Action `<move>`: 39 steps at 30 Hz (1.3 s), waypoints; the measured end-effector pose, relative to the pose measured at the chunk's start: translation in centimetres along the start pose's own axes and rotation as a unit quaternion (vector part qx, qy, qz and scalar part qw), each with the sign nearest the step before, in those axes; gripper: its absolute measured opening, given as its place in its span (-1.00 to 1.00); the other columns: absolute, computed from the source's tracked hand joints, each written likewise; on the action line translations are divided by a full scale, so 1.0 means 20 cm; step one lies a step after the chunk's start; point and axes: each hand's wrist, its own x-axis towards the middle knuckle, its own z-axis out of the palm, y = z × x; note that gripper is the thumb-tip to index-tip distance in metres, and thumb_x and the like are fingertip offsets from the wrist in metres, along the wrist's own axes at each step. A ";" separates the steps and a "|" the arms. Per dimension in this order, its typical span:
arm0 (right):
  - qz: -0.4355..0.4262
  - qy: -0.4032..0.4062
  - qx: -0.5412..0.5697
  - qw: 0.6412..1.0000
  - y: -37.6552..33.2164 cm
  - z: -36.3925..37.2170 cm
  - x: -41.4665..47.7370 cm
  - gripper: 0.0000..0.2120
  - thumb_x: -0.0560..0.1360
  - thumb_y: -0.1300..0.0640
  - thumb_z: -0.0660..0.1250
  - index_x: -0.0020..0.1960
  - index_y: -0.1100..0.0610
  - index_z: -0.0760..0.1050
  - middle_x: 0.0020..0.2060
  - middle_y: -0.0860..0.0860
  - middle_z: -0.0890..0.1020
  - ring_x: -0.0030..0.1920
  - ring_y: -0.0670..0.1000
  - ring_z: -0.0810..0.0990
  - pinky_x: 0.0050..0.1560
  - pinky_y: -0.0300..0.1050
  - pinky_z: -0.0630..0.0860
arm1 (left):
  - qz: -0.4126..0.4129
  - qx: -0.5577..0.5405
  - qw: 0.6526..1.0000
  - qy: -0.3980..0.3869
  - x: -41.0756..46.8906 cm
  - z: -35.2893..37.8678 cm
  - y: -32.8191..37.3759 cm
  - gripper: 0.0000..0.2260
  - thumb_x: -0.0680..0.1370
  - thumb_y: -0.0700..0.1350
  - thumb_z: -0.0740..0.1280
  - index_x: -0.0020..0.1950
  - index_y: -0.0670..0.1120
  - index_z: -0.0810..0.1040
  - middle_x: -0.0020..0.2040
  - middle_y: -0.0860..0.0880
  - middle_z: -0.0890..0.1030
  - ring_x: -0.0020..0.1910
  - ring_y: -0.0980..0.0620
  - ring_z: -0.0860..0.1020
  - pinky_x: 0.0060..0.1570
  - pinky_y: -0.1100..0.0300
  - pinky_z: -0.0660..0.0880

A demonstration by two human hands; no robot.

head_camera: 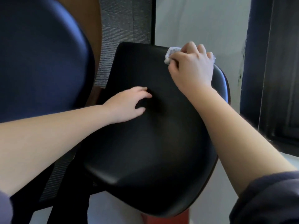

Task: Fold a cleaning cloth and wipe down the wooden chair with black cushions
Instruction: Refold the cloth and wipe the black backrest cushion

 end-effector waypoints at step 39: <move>0.228 0.004 0.102 0.968 0.21 -0.04 -0.10 -0.70 0.61 0.07 0.08 0.17 0.10 0.54 0.05 0.03 0.60 -0.02 0.13 0.52 -0.22 -0.11 0.23 | 0.011 -0.079 0.989 0.124 0.65 -0.22 0.31 -0.65 0.65 -0.21 0.16 0.43 -0.13 0.44 0.41 -0.06 0.46 0.40 0.00 0.38 0.21 0.46 0.17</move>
